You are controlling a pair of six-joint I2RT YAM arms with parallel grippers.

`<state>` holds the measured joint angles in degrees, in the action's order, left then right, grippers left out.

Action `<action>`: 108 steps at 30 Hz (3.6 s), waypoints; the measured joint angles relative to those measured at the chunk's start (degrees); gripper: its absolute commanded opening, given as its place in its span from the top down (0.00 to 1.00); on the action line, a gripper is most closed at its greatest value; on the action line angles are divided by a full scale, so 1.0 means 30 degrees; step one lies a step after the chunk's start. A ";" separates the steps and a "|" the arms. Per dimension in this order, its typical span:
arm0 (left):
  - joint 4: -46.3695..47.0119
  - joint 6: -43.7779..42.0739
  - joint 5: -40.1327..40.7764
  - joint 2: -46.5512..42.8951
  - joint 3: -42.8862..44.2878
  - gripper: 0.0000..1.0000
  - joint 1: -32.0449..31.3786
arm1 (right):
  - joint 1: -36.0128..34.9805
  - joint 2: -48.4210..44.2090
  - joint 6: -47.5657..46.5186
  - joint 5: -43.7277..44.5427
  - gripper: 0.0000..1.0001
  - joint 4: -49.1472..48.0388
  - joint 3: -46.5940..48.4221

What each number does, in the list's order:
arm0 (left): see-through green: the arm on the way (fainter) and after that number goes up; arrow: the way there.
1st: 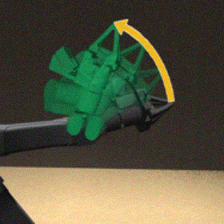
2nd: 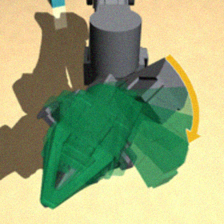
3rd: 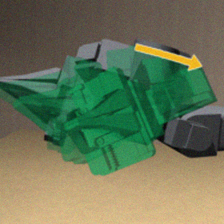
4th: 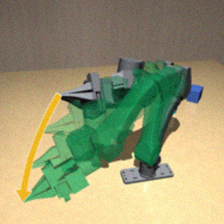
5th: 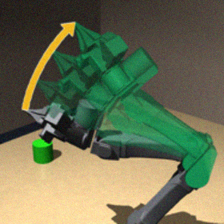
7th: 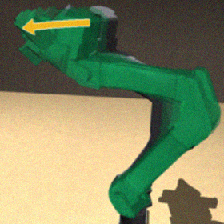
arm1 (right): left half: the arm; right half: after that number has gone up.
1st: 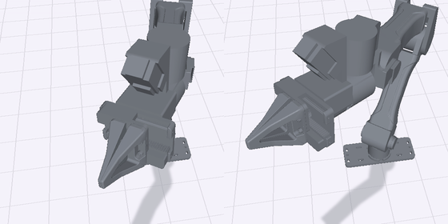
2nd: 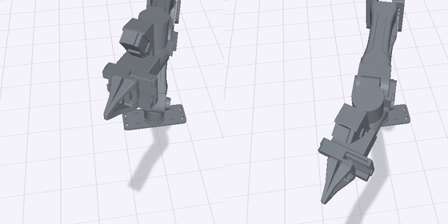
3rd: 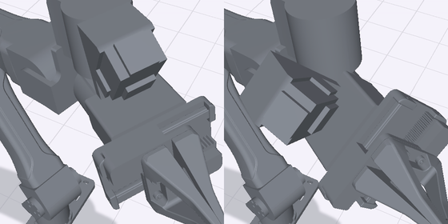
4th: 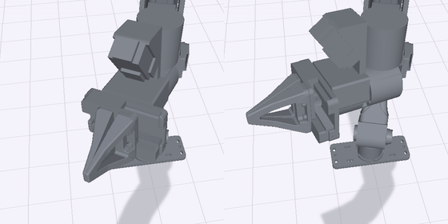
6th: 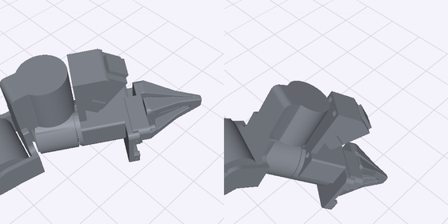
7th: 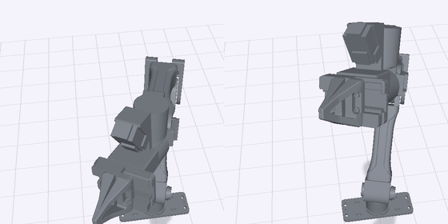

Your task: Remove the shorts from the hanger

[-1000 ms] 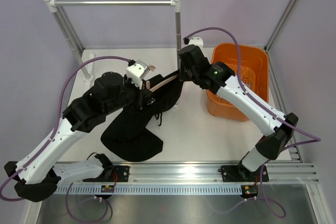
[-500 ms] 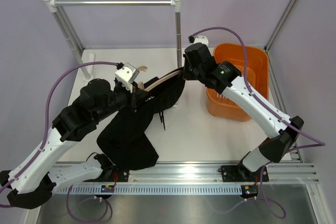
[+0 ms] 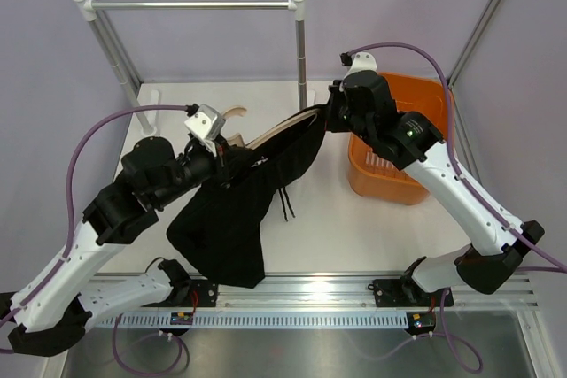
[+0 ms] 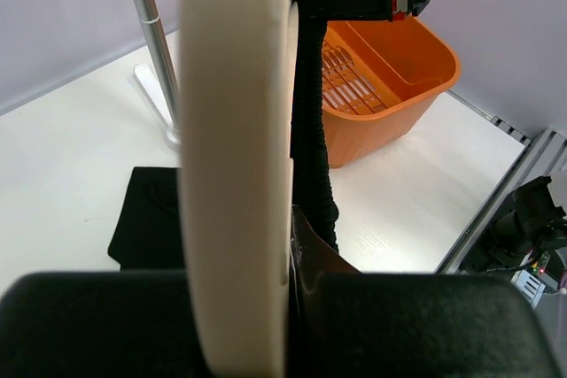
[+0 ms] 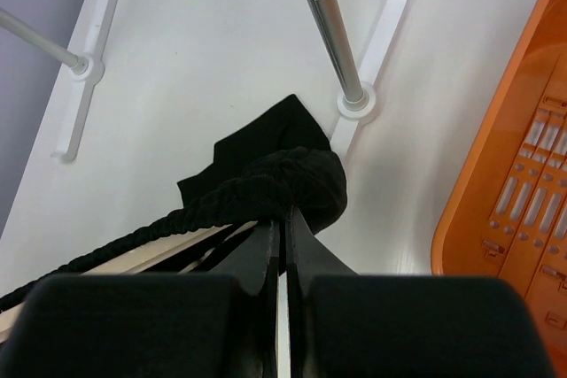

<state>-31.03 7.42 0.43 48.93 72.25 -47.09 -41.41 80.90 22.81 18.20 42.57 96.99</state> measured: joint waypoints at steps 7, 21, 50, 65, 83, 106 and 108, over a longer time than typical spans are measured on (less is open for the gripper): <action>0.0393 -0.0102 -0.0313 -0.1719 -0.1005 1.00 0.0000 | 0.0015 -0.0663 -0.0102 -0.1129 1.00 -0.0656 -0.0634; 0.1916 -0.0393 -0.0109 -0.3963 -0.2783 1.00 0.0000 | 0.0634 -0.1224 0.0189 -0.4146 1.00 -0.2025 -0.1588; 1.9278 -0.1137 0.4473 -0.1129 -0.2951 1.00 0.0007 | -0.0204 -0.1209 -0.0488 -0.5960 1.00 0.0787 0.0350; 1.8564 -0.3155 0.7016 -0.0036 -0.1989 1.00 0.0015 | 0.1545 0.2098 -0.4371 0.3701 1.00 0.2106 1.6597; 1.7711 -0.3395 0.7839 -0.0401 -0.5493 1.00 0.0029 | 1.0331 0.2601 -0.3774 0.7038 1.00 -0.1923 1.0914; 1.6670 -0.2958 0.7949 -0.0561 -0.5850 1.00 0.0044 | 1.3267 0.2659 0.2127 -0.2331 0.51 -0.0831 -0.2820; 1.6393 -0.2718 0.7985 -0.0561 -0.5858 1.00 0.0044 | 1.2670 0.2047 0.2040 -0.2302 0.41 -0.0933 -0.3832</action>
<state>18.15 -0.73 24.38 47.24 54.68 -46.96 -3.40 87.05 28.93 11.29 39.77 85.49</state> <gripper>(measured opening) 0.076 0.493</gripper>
